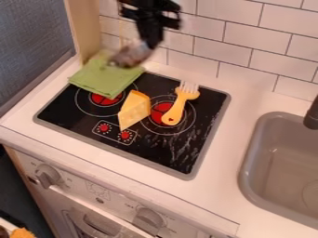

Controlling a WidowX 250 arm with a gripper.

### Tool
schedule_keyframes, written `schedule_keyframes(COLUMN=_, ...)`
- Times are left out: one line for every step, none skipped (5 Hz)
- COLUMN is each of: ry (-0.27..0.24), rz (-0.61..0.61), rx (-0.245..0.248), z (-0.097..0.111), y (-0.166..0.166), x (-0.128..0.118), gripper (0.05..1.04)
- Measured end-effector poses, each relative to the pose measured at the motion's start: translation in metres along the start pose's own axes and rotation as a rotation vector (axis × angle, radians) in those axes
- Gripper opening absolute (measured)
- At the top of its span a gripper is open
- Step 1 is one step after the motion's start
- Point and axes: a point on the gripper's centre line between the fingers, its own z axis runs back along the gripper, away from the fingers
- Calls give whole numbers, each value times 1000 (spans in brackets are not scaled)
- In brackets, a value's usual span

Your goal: Move the silver pan to the bottom right side of the stove

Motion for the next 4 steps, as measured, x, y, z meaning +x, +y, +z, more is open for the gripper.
schedule_keyframes(ry=5, rz=-149, rx=-12, z=6, y=-51, x=-14, gripper=70)
schedule_keyframes(ry=-6, rz=-275, rx=-2, z=10, y=-105, x=-21, gripper=70)
schedule_keyframes(ry=25, rz=-315, rx=2, z=4, y=-135, x=-32, gripper=70)
schedule_keyframes(ry=116, rz=-318, rx=-24, z=-20, y=-139, x=-57, gripper=70)
